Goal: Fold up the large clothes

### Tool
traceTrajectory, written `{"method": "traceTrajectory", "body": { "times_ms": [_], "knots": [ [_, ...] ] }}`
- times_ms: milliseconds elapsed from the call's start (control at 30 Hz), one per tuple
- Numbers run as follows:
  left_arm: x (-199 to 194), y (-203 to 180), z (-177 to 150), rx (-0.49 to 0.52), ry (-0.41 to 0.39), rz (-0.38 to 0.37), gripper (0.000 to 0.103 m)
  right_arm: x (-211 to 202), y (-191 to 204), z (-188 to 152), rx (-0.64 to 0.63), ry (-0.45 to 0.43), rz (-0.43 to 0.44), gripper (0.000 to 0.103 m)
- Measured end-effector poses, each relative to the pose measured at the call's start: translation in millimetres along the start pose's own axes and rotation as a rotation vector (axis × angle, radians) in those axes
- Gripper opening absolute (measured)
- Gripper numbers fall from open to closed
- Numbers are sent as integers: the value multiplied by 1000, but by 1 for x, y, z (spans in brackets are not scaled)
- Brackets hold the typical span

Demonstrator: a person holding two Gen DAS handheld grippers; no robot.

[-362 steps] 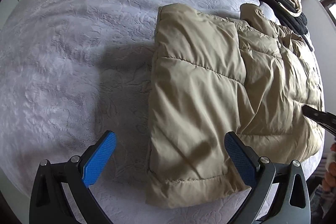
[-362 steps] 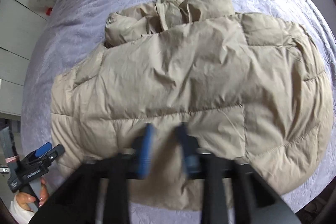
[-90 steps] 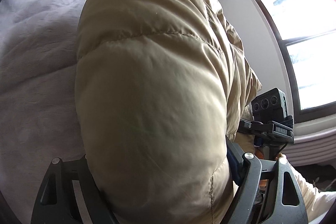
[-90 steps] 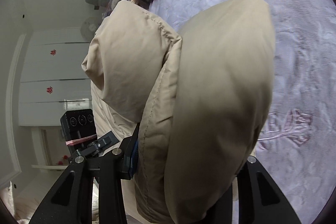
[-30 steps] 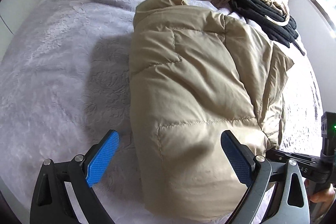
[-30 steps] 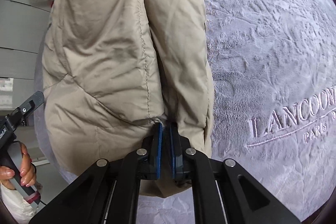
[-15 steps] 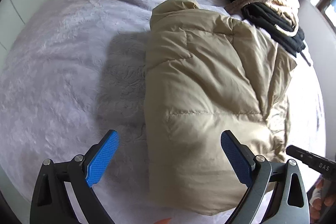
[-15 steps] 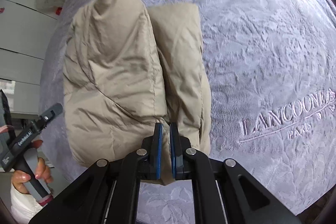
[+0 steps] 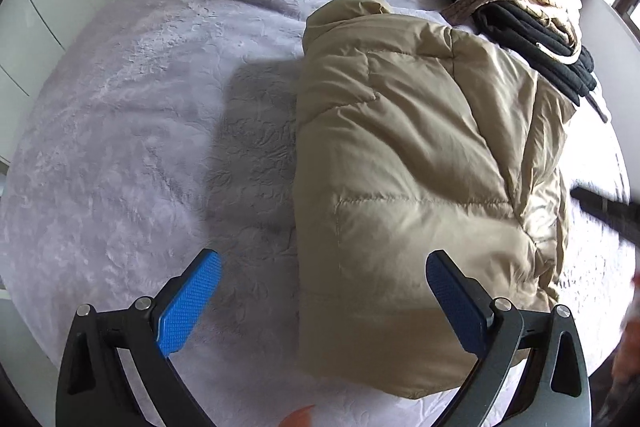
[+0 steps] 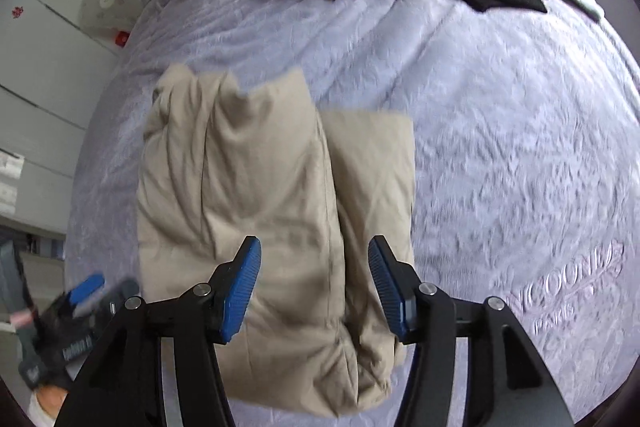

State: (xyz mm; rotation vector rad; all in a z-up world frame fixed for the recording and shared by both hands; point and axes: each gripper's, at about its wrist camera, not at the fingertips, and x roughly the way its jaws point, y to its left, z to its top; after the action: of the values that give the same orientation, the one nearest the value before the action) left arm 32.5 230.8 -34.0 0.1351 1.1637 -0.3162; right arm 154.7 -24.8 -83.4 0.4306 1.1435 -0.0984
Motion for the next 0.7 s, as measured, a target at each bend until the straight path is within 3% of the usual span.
{"method": "traceTrajectory", "body": {
  "times_ms": [100, 200, 333, 533, 700],
  "knots": [
    [0, 1, -2, 3, 5, 22, 103, 21, 11, 14, -17, 14, -87, 60],
    [-3, 4, -5, -6, 7, 34, 103, 61, 6, 23, -39, 90, -179, 59],
    [-6, 9, -10, -10, 8, 63, 103, 82, -7, 32, -54, 124, -240, 62],
    [-11, 17, -12, -16, 0, 59, 103, 34, -13, 34, -18, 118, -160, 63],
    [-14, 16, -13, 5, -13, 39, 103, -22, -13, 13, 11, 83, -115, 64]
  ]
}}
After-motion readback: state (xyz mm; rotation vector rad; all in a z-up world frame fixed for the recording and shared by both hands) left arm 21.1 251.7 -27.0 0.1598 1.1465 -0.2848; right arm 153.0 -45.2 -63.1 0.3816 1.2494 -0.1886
